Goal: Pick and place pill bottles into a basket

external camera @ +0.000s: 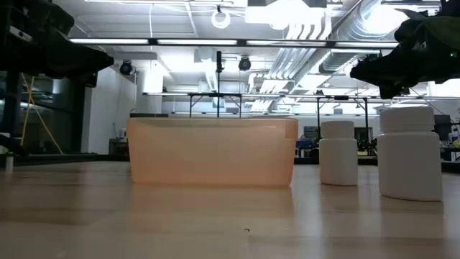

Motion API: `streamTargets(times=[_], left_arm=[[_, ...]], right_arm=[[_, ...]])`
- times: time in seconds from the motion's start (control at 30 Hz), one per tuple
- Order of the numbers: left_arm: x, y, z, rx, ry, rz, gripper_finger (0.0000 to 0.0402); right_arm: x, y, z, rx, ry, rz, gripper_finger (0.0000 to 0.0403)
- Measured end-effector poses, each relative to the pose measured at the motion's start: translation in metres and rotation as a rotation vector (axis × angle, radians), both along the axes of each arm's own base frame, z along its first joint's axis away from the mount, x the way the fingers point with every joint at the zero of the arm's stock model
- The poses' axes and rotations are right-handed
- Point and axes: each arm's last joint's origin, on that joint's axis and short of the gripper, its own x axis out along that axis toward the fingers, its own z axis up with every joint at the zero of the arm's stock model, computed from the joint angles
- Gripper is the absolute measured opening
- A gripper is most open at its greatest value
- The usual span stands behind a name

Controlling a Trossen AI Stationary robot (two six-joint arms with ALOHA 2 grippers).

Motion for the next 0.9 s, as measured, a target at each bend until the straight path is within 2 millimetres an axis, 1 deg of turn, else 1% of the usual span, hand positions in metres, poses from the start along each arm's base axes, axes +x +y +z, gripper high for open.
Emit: streamTargets(times=[0.23, 0.5, 0.9], left_arm=[[0.0000, 0.0000, 0.0000, 0.000, 0.000, 0.000, 0.0111], [0.0000, 0.0000, 0.0000, 0.000, 0.000, 0.000, 0.0111], [0.0000, 0.0000, 0.0000, 0.000, 0.000, 0.000, 0.0111]], right_arm=[[0.0000, 0.0000, 0.0001, 0.000, 0.000, 0.000, 0.0047], [0.0000, 0.0000, 0.0001, 0.000, 0.000, 0.000, 0.0052], [0.0000, 0.0000, 0.0000, 0.000, 0.000, 0.000, 0.0049]])
